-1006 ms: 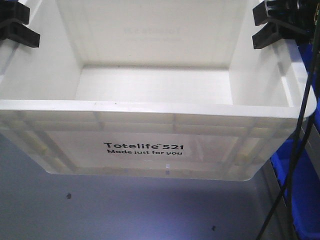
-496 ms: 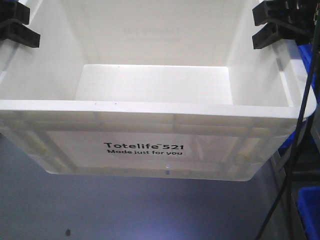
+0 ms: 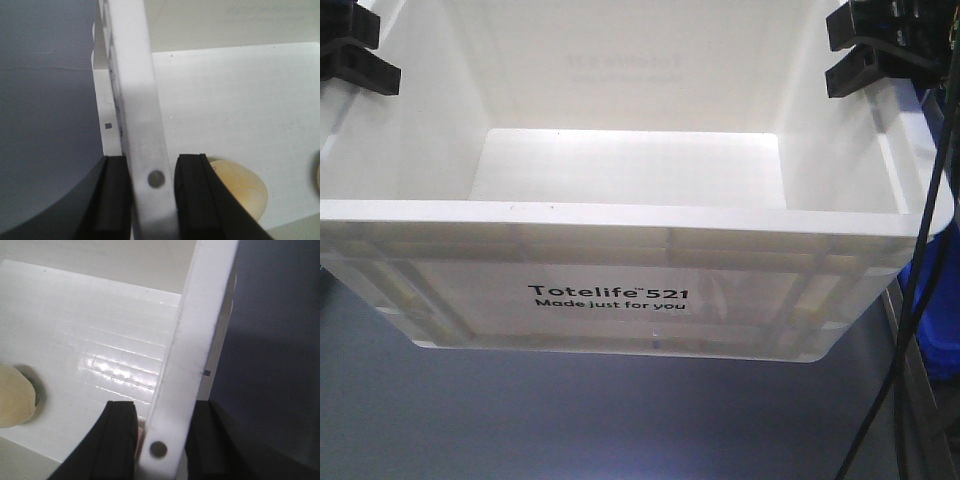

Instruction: Place moving items into box and shelve

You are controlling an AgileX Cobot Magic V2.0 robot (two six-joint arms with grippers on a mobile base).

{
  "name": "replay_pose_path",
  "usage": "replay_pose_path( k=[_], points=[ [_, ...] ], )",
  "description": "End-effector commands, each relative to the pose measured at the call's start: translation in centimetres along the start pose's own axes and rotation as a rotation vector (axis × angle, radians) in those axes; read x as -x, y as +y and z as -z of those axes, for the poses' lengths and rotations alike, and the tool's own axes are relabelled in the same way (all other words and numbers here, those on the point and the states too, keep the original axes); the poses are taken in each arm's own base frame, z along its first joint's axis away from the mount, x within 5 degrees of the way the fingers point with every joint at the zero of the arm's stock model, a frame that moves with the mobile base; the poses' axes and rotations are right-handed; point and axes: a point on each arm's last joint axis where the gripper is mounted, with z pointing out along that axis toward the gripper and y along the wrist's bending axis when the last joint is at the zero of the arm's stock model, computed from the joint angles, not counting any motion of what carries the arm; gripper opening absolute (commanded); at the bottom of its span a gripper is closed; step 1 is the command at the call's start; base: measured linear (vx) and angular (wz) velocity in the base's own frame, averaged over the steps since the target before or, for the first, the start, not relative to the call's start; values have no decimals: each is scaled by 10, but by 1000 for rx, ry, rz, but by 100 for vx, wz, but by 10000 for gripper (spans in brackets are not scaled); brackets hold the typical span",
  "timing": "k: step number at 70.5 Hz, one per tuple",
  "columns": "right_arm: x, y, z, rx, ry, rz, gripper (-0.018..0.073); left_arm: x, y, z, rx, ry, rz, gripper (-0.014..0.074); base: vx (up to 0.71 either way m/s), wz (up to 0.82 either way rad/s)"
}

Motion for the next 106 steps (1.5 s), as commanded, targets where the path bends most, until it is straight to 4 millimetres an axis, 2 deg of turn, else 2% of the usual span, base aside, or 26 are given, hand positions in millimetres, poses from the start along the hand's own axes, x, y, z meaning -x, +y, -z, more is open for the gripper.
replay_pose_path(
  k=[1, 58, 106],
  points=[
    [11, 13, 26, 97, -192, 25, -12, 13, -23, 28, -148, -197, 22, -17, 41, 23],
    [11, 13, 26, 96, -192, 26, -12, 14, -23, 28, -148, -196, 22, -17, 35, 43],
    [11, 13, 26, 96, -192, 26, -12, 14, -23, 28, -148, -196, 22, -17, 3, 51]
  ],
)
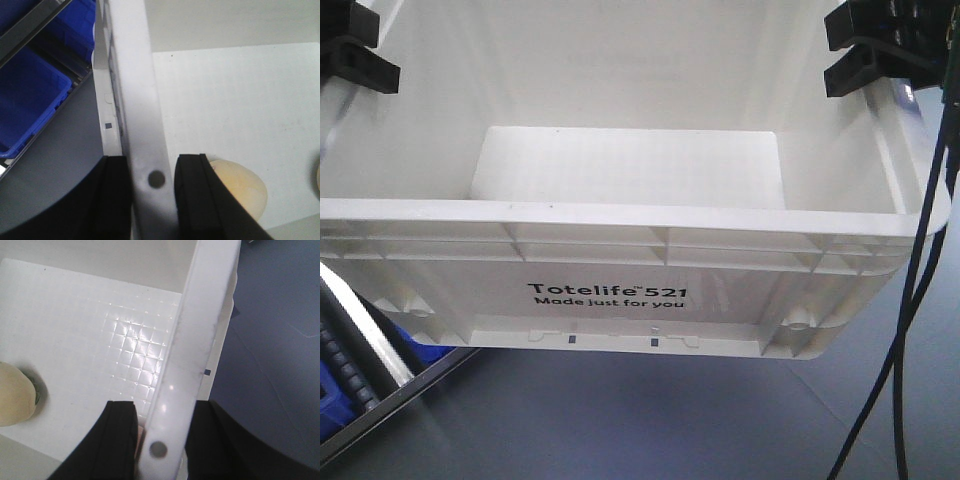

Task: Place moving items into box and shelve
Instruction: 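Hold the tote with both grippers as the base approaches the blue-bin shelf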

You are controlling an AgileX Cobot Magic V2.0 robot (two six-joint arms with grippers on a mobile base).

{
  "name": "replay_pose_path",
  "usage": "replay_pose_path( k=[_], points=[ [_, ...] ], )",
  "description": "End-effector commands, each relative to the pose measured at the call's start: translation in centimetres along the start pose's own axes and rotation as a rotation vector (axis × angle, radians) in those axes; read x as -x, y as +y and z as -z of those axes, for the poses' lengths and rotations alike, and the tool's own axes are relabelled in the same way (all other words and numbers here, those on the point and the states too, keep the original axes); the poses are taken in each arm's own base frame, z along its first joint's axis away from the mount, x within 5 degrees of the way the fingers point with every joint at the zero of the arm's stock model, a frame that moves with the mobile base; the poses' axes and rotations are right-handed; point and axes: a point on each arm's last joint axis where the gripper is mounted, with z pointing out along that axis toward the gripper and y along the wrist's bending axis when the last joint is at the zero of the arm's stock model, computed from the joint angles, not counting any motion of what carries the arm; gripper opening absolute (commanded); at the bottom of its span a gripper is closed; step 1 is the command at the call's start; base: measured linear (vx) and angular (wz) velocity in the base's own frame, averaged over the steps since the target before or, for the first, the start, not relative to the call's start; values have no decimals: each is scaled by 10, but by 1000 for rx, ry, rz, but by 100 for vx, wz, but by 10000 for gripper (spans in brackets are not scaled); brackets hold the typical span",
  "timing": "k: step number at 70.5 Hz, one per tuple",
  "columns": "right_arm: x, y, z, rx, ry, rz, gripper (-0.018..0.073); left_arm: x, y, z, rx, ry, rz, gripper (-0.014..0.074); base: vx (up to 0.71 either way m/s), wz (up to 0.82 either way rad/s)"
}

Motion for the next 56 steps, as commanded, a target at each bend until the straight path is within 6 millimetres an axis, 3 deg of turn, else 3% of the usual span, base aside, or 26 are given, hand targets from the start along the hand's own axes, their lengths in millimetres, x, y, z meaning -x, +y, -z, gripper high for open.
replay_pose_path(
  k=[1, 56],
  points=[
    [11, 13, 26, 96, -188, 24, -12, 13, -23, 28, -149, -191, 23, -17, -8, 30],
    [11, 13, 26, 97, -187, 23, -12, 13, -23, 28, -149, -191, 23, -17, -6, 30]
  ],
)
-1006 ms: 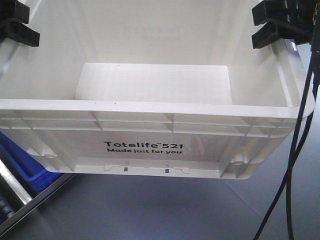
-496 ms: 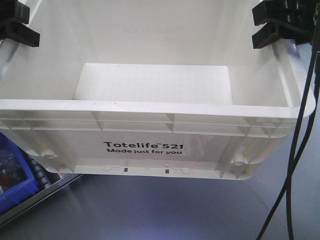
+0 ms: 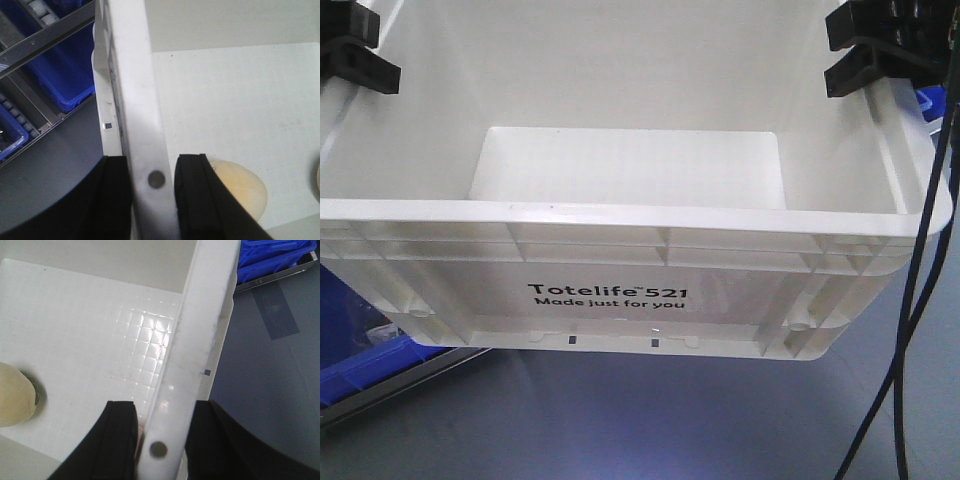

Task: Place moving items into box and shelve
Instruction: 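Hold the tote with both grippers as the base approaches the blue-bin shelf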

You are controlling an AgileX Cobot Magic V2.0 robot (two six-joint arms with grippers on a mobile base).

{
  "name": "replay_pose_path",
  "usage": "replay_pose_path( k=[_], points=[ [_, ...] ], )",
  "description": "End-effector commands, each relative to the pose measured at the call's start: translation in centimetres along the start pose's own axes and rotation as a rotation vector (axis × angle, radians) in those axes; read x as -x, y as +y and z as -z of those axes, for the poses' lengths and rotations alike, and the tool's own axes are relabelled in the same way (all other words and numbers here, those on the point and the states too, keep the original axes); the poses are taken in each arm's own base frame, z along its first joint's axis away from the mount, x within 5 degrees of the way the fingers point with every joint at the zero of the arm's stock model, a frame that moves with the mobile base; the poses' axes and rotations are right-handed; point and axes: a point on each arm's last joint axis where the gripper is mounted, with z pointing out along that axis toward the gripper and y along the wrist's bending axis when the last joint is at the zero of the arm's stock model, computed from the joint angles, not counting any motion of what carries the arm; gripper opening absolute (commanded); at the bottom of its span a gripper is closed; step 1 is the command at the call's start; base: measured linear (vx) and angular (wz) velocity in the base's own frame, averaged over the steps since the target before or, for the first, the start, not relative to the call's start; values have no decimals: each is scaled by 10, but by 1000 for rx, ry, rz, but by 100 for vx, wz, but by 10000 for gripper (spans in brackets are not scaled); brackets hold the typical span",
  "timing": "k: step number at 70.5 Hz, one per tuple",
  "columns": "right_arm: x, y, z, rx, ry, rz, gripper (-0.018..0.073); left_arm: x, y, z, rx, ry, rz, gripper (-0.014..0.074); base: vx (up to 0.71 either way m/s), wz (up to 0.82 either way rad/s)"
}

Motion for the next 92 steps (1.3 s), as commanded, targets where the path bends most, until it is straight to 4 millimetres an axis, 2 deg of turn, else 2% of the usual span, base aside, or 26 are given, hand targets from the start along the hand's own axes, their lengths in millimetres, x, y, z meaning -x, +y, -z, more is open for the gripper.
replay_pose_path(
  k=[1, 60, 92],
  points=[
    [11, 13, 26, 97, -189, 23, -12, 13, -23, 28, -149, -192, 23, -17, -3, 33],
    [10, 13, 26, 97, -184, 24, -12, 13, -23, 28, -149, -192, 23, -17, 4, 42],
    [10, 13, 26, 97, -184, 24, -12, 13, -23, 28, -149, -192, 23, -17, 15, 27]
  ],
)
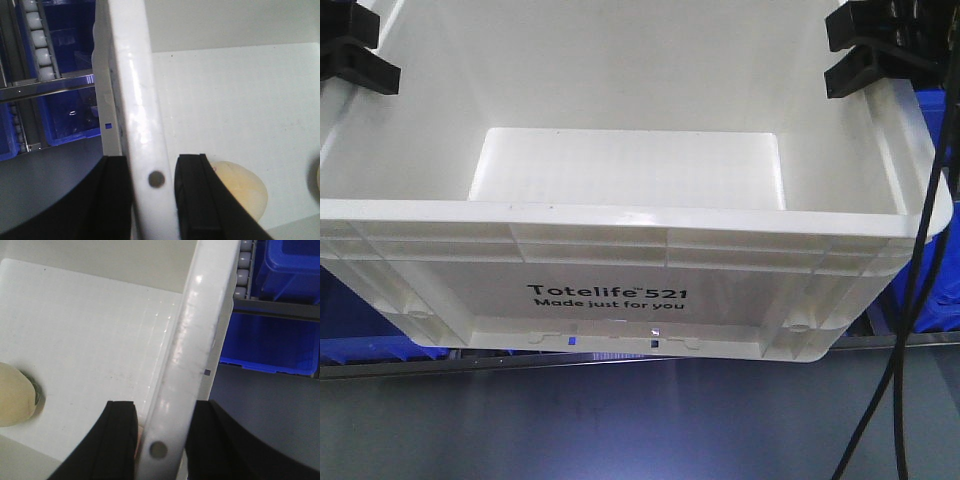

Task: Place moving items into box and shelve
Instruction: 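Hold the tote with both grippers as the base approaches the blue-bin shelf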

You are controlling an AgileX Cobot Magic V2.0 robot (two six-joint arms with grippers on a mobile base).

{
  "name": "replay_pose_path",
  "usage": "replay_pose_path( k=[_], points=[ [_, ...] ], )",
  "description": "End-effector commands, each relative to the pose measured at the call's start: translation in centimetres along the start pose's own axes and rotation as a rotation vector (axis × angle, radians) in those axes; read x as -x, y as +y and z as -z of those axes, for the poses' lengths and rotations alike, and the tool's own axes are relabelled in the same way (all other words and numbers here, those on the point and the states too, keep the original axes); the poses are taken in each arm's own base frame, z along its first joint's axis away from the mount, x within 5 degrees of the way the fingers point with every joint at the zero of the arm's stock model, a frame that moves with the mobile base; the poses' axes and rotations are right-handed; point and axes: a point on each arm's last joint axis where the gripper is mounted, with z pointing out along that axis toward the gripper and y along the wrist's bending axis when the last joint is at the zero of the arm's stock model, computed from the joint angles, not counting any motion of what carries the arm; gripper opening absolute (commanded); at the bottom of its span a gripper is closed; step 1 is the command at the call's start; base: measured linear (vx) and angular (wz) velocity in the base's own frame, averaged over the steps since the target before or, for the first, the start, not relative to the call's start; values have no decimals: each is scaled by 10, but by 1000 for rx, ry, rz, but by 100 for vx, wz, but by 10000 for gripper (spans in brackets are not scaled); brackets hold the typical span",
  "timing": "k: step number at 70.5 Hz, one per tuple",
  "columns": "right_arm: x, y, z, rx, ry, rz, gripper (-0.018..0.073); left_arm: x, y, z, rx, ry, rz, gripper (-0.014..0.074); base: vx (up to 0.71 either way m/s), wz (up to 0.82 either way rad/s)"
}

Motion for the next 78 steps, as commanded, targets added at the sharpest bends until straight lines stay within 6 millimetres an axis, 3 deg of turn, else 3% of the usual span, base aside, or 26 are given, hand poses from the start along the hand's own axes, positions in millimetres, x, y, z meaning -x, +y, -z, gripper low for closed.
replay_pose_path(
  k=[1, 78],
  points=[
    [10, 13, 26, 97, -187, 24, -12, 13, -23, 28, -149, -194, 23, -17, 18, 19],
    [11, 13, 26, 97, -189, 24, -12, 13, -23, 28, -149, -194, 23, -17, 17, 11]
  ],
)
